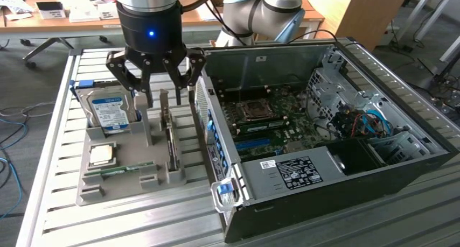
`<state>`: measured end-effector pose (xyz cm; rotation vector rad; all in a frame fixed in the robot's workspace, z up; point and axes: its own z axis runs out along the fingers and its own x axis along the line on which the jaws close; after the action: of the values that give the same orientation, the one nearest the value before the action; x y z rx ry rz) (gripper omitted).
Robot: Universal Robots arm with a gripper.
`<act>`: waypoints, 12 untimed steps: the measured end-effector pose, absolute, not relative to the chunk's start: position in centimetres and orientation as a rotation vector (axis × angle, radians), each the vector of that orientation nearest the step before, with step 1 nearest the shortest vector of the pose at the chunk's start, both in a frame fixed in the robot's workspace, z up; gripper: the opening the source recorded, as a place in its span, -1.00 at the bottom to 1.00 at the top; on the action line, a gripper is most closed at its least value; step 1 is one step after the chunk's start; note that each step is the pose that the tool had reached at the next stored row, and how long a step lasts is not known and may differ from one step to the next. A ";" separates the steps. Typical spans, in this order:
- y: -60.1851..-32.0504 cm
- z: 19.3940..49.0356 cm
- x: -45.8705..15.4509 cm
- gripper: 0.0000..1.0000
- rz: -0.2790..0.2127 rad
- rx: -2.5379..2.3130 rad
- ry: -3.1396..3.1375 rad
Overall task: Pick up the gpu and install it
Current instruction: 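Pick up the gpu and move the gpu toward the slot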
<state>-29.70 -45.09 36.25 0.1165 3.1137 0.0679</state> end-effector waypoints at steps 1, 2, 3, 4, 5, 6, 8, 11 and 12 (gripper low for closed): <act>-45.1 36.2 -29.7 0.06 0.068 0.116 3.114; -45.1 36.2 -29.7 0.06 0.068 0.117 3.114; -45.1 36.1 -29.7 0.06 0.068 0.117 3.114; -45.1 36.1 -29.7 0.06 0.068 0.117 3.114; -45.1 36.0 -29.7 0.06 0.068 0.117 3.114; -45.1 36.0 -29.7 0.06 0.068 0.117 3.114; -45.1 35.9 -29.7 0.06 0.068 0.117 3.114; -45.1 35.8 -29.7 0.06 0.068 0.117 3.114; -45.1 35.7 -29.7 0.06 0.068 0.117 3.114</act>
<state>-29.70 -45.09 35.73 0.1165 3.1137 0.0679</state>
